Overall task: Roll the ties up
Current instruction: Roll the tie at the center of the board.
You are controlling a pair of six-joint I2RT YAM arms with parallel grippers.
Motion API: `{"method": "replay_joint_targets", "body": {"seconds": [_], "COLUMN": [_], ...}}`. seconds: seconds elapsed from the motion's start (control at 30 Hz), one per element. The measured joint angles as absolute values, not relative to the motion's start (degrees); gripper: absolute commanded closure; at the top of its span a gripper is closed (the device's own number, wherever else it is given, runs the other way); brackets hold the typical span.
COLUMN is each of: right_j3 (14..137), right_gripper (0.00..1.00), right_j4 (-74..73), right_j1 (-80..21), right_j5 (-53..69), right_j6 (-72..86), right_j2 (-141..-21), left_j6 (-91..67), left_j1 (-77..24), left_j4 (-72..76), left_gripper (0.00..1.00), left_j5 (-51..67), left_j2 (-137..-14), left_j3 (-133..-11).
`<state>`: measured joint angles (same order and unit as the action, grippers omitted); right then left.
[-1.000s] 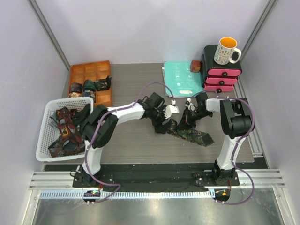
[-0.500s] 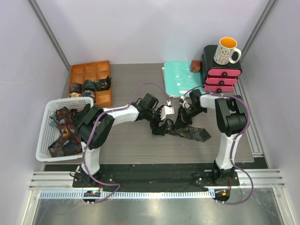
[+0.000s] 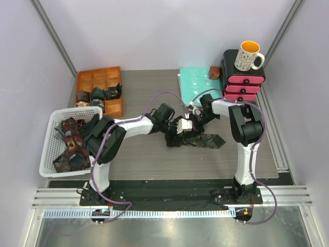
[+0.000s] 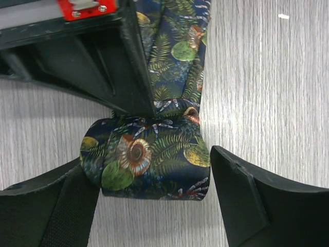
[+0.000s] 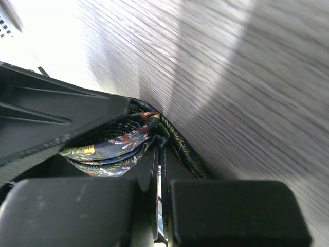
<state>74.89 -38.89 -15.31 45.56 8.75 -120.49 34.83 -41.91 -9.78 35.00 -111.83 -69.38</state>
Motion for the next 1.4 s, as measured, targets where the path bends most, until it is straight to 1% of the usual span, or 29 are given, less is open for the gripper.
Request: {"method": "replay_joint_targets", "body": {"seconds": [0.03,0.13,0.17,0.2,0.27,0.37,0.5,0.67,0.87,0.93,0.97,1.0,1.07,1.1,1.17,1.23,1.27,1.3,1.4], "right_j3": [75.2,76.1,76.4,76.4,76.7,76.9,77.1,77.3,77.4,77.4,77.4,77.5,77.6,77.7,77.9,78.0,78.0,78.0,78.0], "right_gripper": [0.98,0.99,0.99,0.99,0.99,0.99,0.99,0.99,0.99,0.99,0.99,0.99,0.99,0.99,0.99,0.99,0.99,0.99,0.99], "right_j4": [-39.1,-39.7,-40.0,-40.0,-40.4,-40.7,-40.8,-40.9,-41.0,-41.1,-41.1,-41.1,-41.3,-41.3,-41.5,-41.6,-41.7,-41.7,-41.7], "right_j1": [-15.5,-15.7,-15.7,-15.7,-15.7,-15.7,-15.8,-16.0,-16.0,-16.0,-16.0,-16.1,-16.1,-16.1,-16.1,-16.1,-16.1,-16.1,-16.0], "right_j5": [45.6,46.0,46.2,46.5,46.6,46.7,46.7,46.9,46.9,46.9,46.9,46.9,46.9,46.9,47.0,47.1,47.1,47.1,47.1], "right_j6": [8.4,7.3,7.0,6.7,6.0,5.2,4.2,2.9,2.4,2.3,2.3,2.2,2.1,2.1,2.1,2.1,2.1,2.1,2.1], "right_j2": [-120.7,-121.3,-121.6,-121.7,-121.8,-121.9,-121.9,-121.9,-121.9,-121.9,-121.9,-121.9,-122.1,-122.1,-122.3,-122.4,-122.5,-122.5,-122.5], "left_j6": [35.1,36.1,36.4,36.7,36.7,36.4,36.0,35.4,35.0,35.0,35.0,35.0,34.9,34.9,34.7,34.6,34.4,34.1,32.7], "left_j1": [-42.0,-42.0,-42.1,-42.2,-42.5,-43.0,-42.8,-41.3,-40.8,-41.1,-41.2,-41.4,-42.0,-42.4,-43.1,-43.5,-43.5,-43.5,-43.4], "left_j4": [-9.7,-9.6,-9.6,-9.7,-10.0,-10.1,-10.1,-10.0,-10.5,-10.6,-10.6,-10.6,-11.4,-12.0,-13.5,-14.4,-14.8,-15.1,-15.5], "left_gripper": [0.24,0.30,0.28,0.20,0.15,0.12,0.04,0.02,0.05,0.08,0.10,0.17,0.25,0.31,0.35,0.35,0.30,0.28,0.26], "left_j5": [34.9,34.5,34.2,33.9,33.0,31.2,29.8,30.0,32.2,33.0,33.2,33.5,33.7,33.8,33.7,33.5,33.4,33.2,32.4], "left_j2": [-111.8,-111.8,-111.8,-111.8,-111.8,-111.8,-111.8,-111.8,-111.8,-111.8,-111.8,-111.8,-112.1,-112.5,-113.6,-114.2,-114.3,-114.3,-114.3], "left_j3": [-69.2,-68.9,-68.9,-69.0,-69.1,-69.1,-69.1,-69.1,-70.3,-71.0,-71.3,-71.4,-72.3,-72.9,-74.5,-75.5,-75.7,-75.7,-75.6]}}
